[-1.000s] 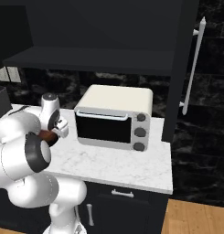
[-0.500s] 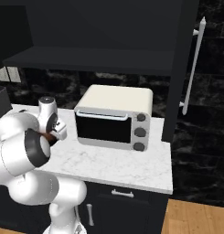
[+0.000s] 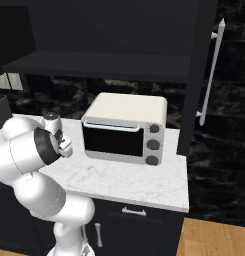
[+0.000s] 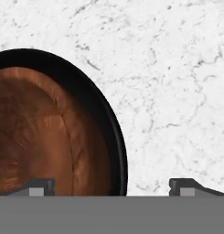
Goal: Pick up the bowls on the counter and stack them on top of one another in the open cabinet. Place the smaller bowl on top of the larger bowl.
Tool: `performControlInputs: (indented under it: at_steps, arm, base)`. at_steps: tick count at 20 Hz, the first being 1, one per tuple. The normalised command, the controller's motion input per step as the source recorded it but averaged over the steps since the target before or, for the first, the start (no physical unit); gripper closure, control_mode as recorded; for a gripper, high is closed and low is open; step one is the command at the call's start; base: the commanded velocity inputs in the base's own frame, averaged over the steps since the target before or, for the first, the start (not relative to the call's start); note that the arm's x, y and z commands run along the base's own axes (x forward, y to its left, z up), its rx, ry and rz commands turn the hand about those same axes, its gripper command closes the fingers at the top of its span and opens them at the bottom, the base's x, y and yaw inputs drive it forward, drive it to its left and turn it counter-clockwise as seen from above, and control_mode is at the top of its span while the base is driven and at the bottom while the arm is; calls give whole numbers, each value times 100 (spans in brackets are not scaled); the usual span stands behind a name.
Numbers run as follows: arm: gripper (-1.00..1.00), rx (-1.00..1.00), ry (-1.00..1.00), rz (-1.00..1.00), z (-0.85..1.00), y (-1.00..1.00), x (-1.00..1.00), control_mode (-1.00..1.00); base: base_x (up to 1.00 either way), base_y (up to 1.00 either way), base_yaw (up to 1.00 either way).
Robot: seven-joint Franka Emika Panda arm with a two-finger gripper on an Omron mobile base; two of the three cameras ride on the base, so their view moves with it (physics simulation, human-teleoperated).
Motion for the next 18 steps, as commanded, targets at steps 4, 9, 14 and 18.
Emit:
performControlInputs:
  at_steps: [4,9,14,18]
  arm:
    - [-100,-1,0,0,-45,26,13,-100]
    - [100,0,0,0,-27,35,0,-100]
    - [100,0,0,0,0,28,0,-100]
    - [100,0,6,-3,0,1,-33,-100]
  base:
    - [0,0,0]
    - [0,0,0]
    - [0,0,0]
    - [0,0,0]
